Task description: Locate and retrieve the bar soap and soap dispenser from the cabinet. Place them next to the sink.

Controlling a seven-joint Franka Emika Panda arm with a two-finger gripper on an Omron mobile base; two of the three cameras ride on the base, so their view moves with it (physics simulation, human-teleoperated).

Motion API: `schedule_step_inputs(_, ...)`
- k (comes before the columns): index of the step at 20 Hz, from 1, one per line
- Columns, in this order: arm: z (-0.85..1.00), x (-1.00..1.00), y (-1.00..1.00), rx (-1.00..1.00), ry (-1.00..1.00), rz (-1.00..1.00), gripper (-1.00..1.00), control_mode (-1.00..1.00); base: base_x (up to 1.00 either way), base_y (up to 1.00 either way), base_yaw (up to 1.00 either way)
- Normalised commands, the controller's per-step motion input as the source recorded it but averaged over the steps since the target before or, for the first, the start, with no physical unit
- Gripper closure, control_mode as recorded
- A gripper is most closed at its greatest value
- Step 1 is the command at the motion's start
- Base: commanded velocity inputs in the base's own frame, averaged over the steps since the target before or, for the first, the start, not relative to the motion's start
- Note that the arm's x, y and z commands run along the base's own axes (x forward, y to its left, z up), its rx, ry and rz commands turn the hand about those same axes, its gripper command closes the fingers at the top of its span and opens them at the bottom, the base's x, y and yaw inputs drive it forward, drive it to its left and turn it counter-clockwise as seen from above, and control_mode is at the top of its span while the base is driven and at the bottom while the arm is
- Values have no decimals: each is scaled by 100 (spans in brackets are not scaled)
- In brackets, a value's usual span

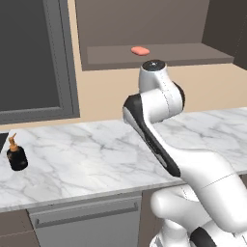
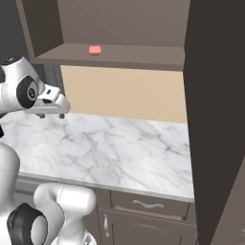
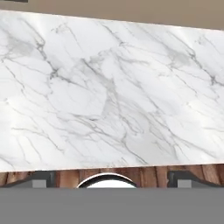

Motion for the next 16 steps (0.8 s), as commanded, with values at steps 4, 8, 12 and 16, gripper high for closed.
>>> schedule_step_inputs(4,85,-25,-29,0,-25,3,-100,-100,0,0,0)
schedule_step_inputs(8,84,-7,-34,3,-17,10,-100,-100,0,0,0)
schedule_step_inputs(12,74,-12,-46,0,-20,10,-100,-100,0,0,0)
schedule_step_inputs(16,51,-5,-53,3,-31,14,-100,-100,0,0,0)
